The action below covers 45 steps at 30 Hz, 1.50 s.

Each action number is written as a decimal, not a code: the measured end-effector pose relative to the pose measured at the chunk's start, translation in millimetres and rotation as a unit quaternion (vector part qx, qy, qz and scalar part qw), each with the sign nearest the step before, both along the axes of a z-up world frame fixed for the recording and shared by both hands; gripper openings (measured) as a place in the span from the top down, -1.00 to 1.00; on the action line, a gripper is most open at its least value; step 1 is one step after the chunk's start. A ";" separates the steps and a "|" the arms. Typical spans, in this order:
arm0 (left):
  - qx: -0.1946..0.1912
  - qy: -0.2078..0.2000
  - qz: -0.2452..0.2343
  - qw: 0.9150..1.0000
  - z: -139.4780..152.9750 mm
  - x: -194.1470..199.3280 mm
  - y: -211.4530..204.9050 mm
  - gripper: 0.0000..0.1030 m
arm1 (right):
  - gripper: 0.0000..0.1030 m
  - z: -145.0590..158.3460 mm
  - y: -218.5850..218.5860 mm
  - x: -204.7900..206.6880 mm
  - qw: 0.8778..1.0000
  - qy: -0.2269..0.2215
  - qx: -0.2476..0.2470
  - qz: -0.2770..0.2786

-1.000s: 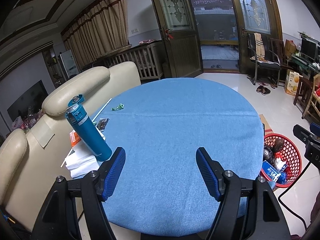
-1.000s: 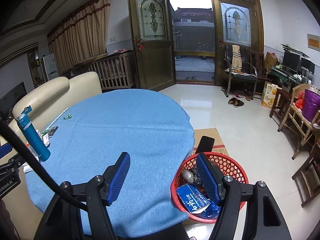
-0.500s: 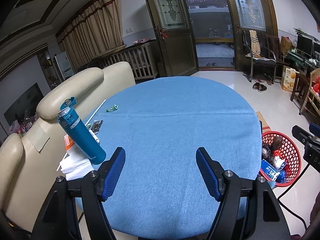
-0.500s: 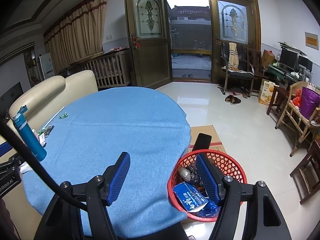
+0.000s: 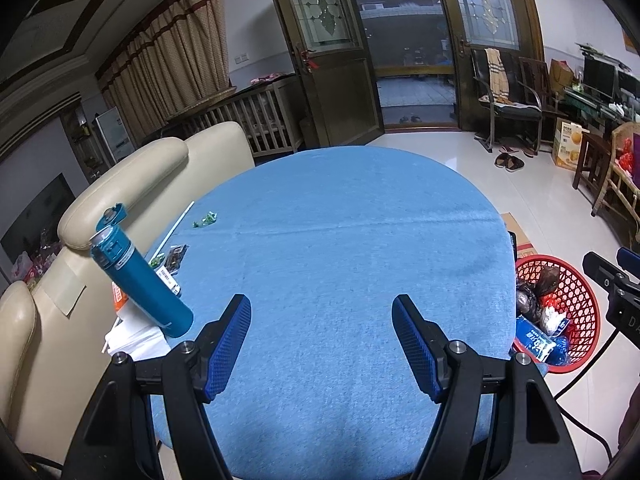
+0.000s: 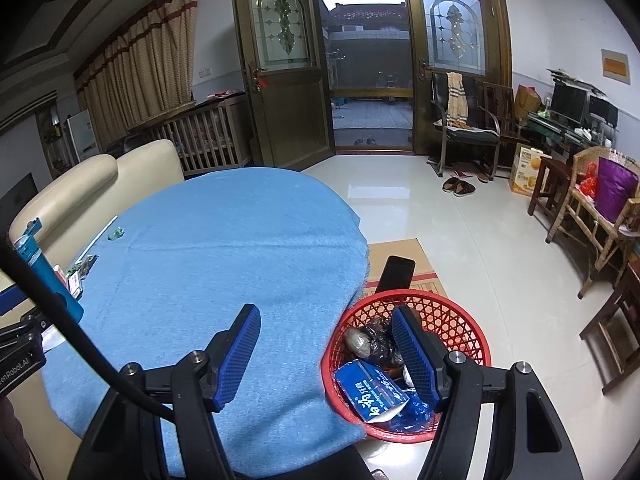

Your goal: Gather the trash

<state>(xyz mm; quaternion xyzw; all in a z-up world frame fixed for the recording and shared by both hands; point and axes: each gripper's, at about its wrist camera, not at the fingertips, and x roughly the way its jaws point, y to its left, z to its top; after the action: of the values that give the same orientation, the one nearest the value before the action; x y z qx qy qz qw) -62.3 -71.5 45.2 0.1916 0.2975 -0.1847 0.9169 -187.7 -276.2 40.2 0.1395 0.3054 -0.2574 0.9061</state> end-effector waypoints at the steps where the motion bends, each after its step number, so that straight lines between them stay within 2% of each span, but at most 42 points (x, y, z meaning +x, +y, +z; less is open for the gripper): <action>1: 0.001 0.000 -0.002 1.000 -0.4 0.2 -1.8 -0.43 | -0.40 0.1 -1.3 0.1 1.000 0.000 0.001 -0.001; 12: 0.013 0.013 -0.025 1.000 -7.5 9.2 -27.0 -0.43 | -0.40 -3.2 -19.3 0.7 1.000 -0.001 0.006 -0.018; 21: 0.023 0.046 -0.041 0.998 -26.7 32.1 -50.7 -0.43 | -0.40 -10.6 -33.7 18.1 0.999 0.013 0.009 -0.028; 33: 0.027 0.083 -0.028 0.996 -43.5 62.3 -49.5 -0.43 | -0.40 -25.2 -35.6 50.2 0.999 0.041 0.022 -0.018; 45: 0.023 0.100 -0.012 0.995 -51.2 77.2 -39.2 -0.43 | -0.40 -33.3 -27.4 67.5 0.998 0.056 0.023 -0.009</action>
<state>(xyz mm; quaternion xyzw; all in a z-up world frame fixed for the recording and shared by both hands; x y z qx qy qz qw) 15.0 -110.8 -6.0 0.1963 0.3895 -0.2067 0.8758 -120.2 -303.6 6.9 0.1486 0.3604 -0.2654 0.8818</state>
